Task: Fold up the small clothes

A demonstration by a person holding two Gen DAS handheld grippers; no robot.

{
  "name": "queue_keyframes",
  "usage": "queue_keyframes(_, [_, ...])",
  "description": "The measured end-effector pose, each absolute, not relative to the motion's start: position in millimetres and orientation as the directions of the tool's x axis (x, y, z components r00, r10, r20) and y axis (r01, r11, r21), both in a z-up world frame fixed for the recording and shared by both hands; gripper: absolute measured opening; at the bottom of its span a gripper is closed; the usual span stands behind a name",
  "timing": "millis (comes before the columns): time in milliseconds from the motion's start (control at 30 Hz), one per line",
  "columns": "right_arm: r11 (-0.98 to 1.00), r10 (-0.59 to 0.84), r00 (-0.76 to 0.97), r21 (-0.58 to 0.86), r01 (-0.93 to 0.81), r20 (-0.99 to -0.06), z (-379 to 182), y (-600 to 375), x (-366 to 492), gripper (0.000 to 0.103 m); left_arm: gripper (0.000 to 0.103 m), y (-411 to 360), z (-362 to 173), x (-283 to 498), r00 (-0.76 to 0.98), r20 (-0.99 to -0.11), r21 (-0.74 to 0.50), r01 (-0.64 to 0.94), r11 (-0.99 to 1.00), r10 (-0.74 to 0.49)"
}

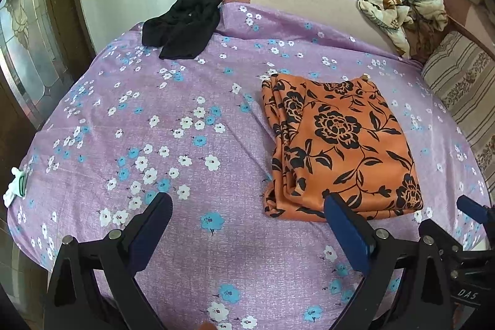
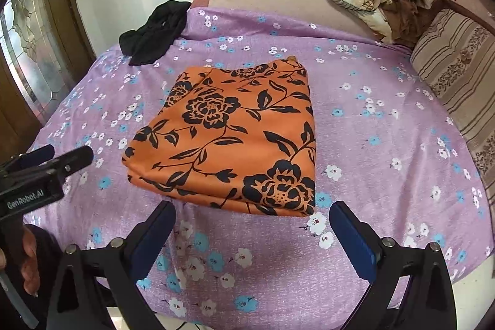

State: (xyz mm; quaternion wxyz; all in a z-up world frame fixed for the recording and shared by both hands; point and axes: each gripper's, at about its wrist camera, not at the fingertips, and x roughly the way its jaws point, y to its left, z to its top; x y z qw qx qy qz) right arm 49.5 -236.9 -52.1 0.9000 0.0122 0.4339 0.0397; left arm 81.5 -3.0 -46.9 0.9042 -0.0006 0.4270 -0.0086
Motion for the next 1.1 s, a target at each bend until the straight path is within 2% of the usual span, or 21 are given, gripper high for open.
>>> queue_keyframes(600, [0.998,0.064,0.632,0.038,-0.054,-0.772,-46,-237,52,0.101,0.098,-12,-32,82,0.656,-0.754,-0.020,0.027,0.999,-0.032])
queue_keyframes(700, [0.998,0.061,0.633,0.036,-0.051,-0.772,-45,-237,52,0.101,0.098,-15,-31,84,0.655,-0.755,0.018,0.014,1.000,0.005])
queue_keyframes(833, [0.998,0.063,0.630,0.036,-0.056,-0.774,-46,-236,52,0.101,0.098,-15,-28,82,0.664,-0.748,0.000,0.029,1.000,-0.019])
queue_keyframes(1100, [0.997,0.068,0.637,0.037,-0.063,-0.768,-42,-234,52,0.101,0.098,-24,-26,80,0.689,-0.725,0.060,0.032,0.998,0.021])
